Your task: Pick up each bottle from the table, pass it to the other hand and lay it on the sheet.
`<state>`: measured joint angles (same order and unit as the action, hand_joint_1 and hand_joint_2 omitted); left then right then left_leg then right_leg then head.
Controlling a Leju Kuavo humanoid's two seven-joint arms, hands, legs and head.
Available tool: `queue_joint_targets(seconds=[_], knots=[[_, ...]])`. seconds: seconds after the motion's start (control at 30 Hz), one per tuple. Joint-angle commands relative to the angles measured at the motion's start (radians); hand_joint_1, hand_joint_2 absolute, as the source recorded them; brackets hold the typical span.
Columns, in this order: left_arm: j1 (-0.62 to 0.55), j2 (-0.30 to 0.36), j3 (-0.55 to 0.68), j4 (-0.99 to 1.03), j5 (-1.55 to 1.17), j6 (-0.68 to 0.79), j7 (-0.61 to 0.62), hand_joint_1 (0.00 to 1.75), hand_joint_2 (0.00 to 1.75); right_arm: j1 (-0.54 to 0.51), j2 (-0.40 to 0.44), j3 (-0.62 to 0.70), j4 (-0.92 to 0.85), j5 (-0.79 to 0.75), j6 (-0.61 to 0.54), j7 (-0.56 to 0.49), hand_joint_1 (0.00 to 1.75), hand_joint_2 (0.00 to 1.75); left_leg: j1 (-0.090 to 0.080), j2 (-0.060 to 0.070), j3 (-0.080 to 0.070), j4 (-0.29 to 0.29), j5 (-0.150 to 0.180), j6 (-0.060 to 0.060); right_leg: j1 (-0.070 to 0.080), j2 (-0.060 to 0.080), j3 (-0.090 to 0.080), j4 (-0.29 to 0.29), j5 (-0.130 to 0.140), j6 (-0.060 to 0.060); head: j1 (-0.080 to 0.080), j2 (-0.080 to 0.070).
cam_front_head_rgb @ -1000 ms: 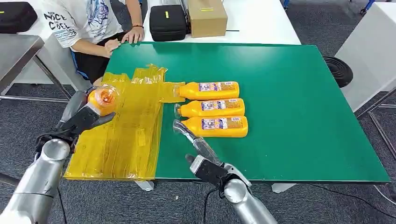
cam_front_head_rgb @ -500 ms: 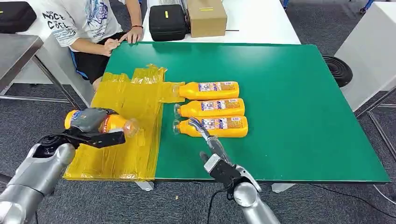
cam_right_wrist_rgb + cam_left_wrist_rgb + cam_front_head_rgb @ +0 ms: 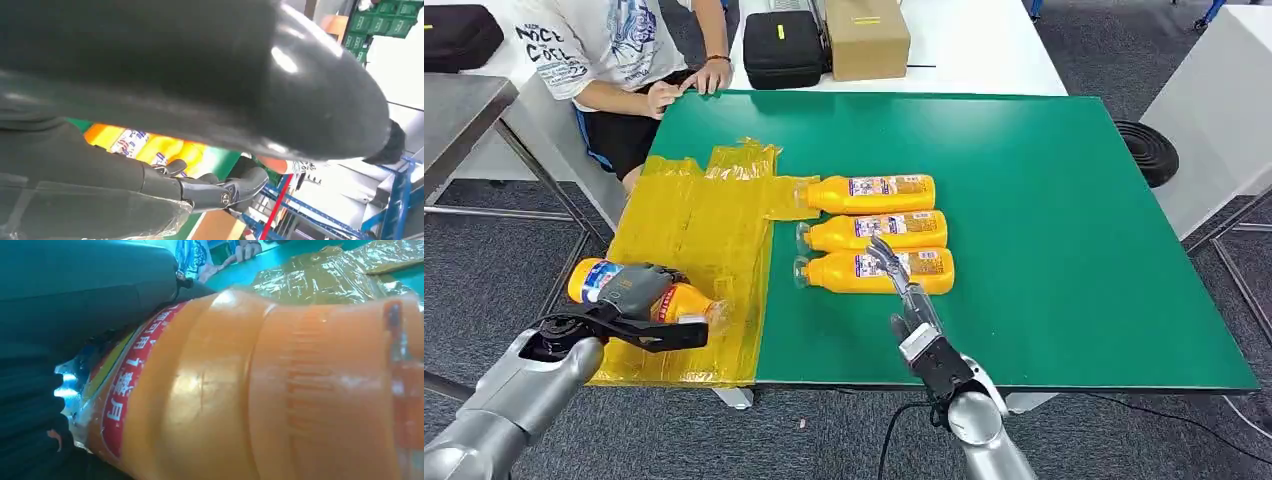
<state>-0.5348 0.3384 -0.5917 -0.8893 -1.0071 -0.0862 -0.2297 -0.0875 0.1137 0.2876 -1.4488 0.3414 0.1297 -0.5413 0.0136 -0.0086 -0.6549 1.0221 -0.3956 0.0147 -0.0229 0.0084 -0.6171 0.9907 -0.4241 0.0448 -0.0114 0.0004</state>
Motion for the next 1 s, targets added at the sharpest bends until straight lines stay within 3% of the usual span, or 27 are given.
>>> queue_joint_targets(seconds=[0.03, 0.37, 0.43, 0.47, 0.5, 0.53, 0.6, 0.63, 0.73, 1.0], knots=[[-0.039, -0.026, -0.049, 0.128, 0.001, -0.002, -0.003, 1.75, 1.75, 0.014, -0.016, -0.019, 0.021, 0.007, 0.000, -0.018, 0.00, 0.00, 0.000, -0.001, 0.005, -0.001, -0.001, 0.000, 0.001, -0.002, 0.006, -0.002, -0.001, -0.002, 0.000, 0.000], [-0.217, -0.045, -0.120, 0.281, 0.036, -0.204, -0.113, 1.75, 1.75, -0.032, -0.008, -0.027, 0.075, 0.003, 0.012, -0.017, 0.00, 0.00, 0.001, -0.002, 0.004, 0.000, 0.001, -0.001, 0.001, -0.003, 0.006, -0.001, 0.000, -0.002, 0.000, 0.000], [-0.230, -0.046, -0.132, 0.299, 0.041, -0.215, -0.124, 1.62, 1.75, -0.040, -0.009, -0.027, 0.085, 0.001, 0.014, -0.017, 0.00, 0.00, 0.000, -0.001, 0.004, 0.000, 0.001, -0.001, 0.001, -0.002, 0.004, -0.001, 0.001, -0.002, 0.000, 0.000], [-0.237, -0.049, -0.135, 0.313, 0.054, -0.225, -0.139, 1.27, 1.75, -0.044, -0.011, -0.025, 0.093, -0.001, 0.015, -0.016, 0.00, 0.00, 0.001, -0.001, 0.006, -0.001, 0.001, 0.000, 0.002, -0.002, 0.007, -0.001, 0.000, -0.003, 0.000, 0.000], [-0.237, -0.049, -0.135, 0.313, 0.054, -0.225, -0.139, 1.17, 1.75, -0.044, -0.011, -0.025, 0.093, -0.001, 0.015, -0.016, 0.00, 0.00, 0.001, -0.001, 0.004, -0.001, 0.002, 0.000, 0.001, -0.001, 0.005, -0.001, 0.001, -0.004, 0.000, 0.000], [-0.242, -0.050, -0.144, 0.327, 0.066, -0.237, -0.154, 0.87, 1.75, -0.044, -0.012, -0.026, 0.101, -0.005, 0.015, -0.017, 0.00, 0.00, 0.001, -0.001, 0.006, -0.001, 0.001, 0.000, 0.002, -0.002, 0.008, -0.002, 0.001, -0.005, 0.000, 0.000], [-0.243, -0.042, -0.149, 0.335, 0.078, -0.248, -0.168, 0.54, 1.75, -0.032, -0.013, -0.024, 0.108, -0.009, 0.014, -0.022, 0.00, 0.00, 0.000, 0.000, 0.006, -0.001, 0.001, 0.000, 0.001, -0.001, 0.006, -0.002, 0.001, -0.004, 0.000, 0.000], [-0.243, -0.034, -0.157, 0.339, 0.093, -0.255, -0.180, 0.28, 1.75, -0.027, -0.014, -0.021, 0.113, -0.011, 0.012, -0.029, 0.00, 0.00, 0.000, 0.000, 0.005, -0.001, 0.001, 0.000, 0.001, -0.001, 0.005, -0.001, 0.001, -0.004, 0.000, 0.000], [-0.242, -0.031, -0.164, 0.343, 0.102, -0.250, -0.185, 0.14, 1.75, -0.028, -0.013, -0.018, 0.116, -0.011, 0.011, -0.031, 0.00, 0.00, 0.000, 0.000, 0.005, -0.001, 0.001, 0.000, 0.001, -0.001, 0.006, -0.001, 0.001, -0.004, 0.000, 0.000], [-0.253, -0.053, -0.206, 0.370, 0.115, -0.241, -0.185, 0.02, 1.75, -0.014, -0.010, -0.031, 0.097, -0.012, 0.007, -0.030, 0.00, 0.00, 0.000, -0.001, 0.005, -0.001, 0.001, 0.000, 0.001, -0.002, 0.005, -0.001, 0.001, -0.004, 0.000, 0.000]])
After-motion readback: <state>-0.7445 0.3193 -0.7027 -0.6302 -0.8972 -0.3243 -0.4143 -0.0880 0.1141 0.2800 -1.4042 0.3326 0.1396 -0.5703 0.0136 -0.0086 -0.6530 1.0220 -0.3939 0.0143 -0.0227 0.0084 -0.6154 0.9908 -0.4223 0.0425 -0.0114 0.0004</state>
